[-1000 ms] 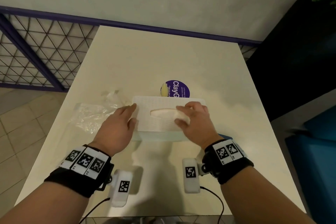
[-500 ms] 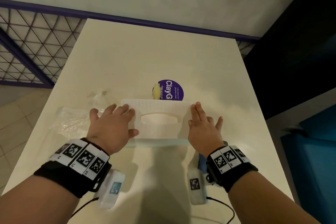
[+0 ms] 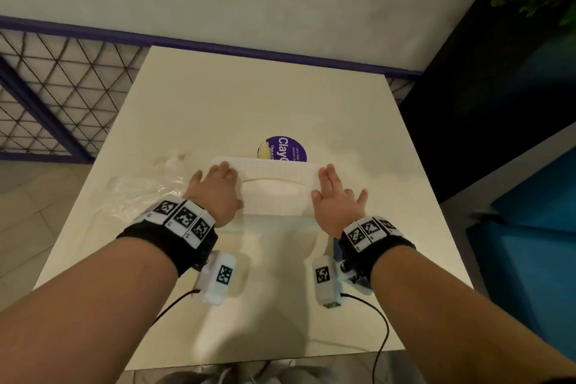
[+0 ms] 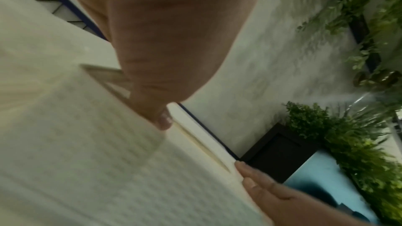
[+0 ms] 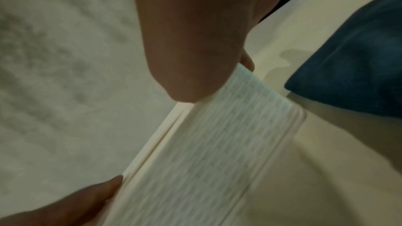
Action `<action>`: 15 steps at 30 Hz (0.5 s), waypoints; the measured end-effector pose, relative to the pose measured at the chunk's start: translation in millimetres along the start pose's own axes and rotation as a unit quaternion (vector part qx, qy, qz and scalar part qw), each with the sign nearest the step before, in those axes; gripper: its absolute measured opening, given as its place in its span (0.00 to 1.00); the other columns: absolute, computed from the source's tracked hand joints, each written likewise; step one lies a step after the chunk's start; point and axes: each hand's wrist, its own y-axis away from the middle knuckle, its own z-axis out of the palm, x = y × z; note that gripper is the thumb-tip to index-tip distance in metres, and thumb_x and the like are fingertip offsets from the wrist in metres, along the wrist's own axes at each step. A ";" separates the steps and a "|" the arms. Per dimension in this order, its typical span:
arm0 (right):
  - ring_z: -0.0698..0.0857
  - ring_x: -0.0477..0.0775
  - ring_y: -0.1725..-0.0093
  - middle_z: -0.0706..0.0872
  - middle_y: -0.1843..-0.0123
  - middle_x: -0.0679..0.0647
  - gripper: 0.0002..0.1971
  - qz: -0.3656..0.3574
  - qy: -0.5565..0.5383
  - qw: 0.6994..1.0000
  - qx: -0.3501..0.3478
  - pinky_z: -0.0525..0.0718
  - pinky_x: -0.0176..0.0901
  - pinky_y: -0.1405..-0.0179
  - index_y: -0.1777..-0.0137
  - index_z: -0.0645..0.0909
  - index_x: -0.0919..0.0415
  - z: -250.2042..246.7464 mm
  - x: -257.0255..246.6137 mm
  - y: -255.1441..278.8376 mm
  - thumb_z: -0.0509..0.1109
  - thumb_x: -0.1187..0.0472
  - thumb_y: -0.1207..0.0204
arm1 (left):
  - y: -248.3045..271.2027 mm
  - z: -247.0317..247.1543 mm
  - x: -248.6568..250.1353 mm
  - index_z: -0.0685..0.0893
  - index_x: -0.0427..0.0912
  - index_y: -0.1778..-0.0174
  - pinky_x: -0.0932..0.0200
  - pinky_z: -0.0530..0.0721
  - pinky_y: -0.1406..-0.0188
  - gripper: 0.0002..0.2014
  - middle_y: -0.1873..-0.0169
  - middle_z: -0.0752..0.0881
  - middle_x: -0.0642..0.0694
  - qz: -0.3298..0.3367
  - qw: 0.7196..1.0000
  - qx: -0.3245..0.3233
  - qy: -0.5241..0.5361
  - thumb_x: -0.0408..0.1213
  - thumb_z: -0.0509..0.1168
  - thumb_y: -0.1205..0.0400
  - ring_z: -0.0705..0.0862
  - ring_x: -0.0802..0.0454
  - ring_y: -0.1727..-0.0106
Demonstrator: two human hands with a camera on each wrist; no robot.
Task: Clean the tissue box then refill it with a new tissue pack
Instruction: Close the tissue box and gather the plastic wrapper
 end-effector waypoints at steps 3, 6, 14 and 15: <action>0.66 0.65 0.21 0.33 0.14 0.44 0.29 0.004 -0.003 1.000 0.017 0.45 0.74 0.20 0.16 0.36 0.50 5.0 -1.6 -0.1 0.40 0.49 0.15 | 0.7 7.5 -3.4 0.40 0.43 0.15 0.40 0.48 0.18 0.34 0.15 0.38 0.45 0.013 1.000 -0.024 0.000 0.49 0.50 0.12 0.40 0.50 0.15; 0.72 0.65 0.26 0.35 0.14 0.44 0.29 -0.007 -0.022 0.998 0.059 0.46 0.74 0.21 0.16 0.38 0.49 15.8 -1.7 -1.6 0.40 0.47 0.15 | -2.1 5.4 -6.1 0.39 0.45 0.15 0.38 0.54 0.20 0.33 0.15 0.35 0.47 0.008 0.999 -0.051 -0.006 0.49 0.48 0.11 0.39 0.52 0.15; 0.50 0.67 0.16 0.53 0.14 0.53 0.23 -0.026 -0.031 0.996 0.079 0.42 0.75 0.21 0.24 0.65 0.50 -3.1 -35.3 -3.3 0.55 0.49 0.18 | -4.3 -5.6 1.4 0.37 0.44 0.15 0.36 0.55 0.19 0.35 0.15 0.35 0.46 -0.009 0.996 -0.078 -0.035 0.51 0.48 0.12 0.41 0.50 0.14; 0.47 0.67 0.15 0.54 0.14 0.53 0.21 -0.030 -0.062 0.994 0.081 0.42 0.75 0.21 0.29 0.73 0.48 0.1 -44.7 -2.0 0.56 0.45 0.19 | -3.2 -4.9 2.1 0.37 0.44 0.15 0.36 0.54 0.19 0.35 0.15 0.35 0.46 -0.012 0.996 -0.081 -0.032 0.51 0.48 0.12 0.41 0.50 0.14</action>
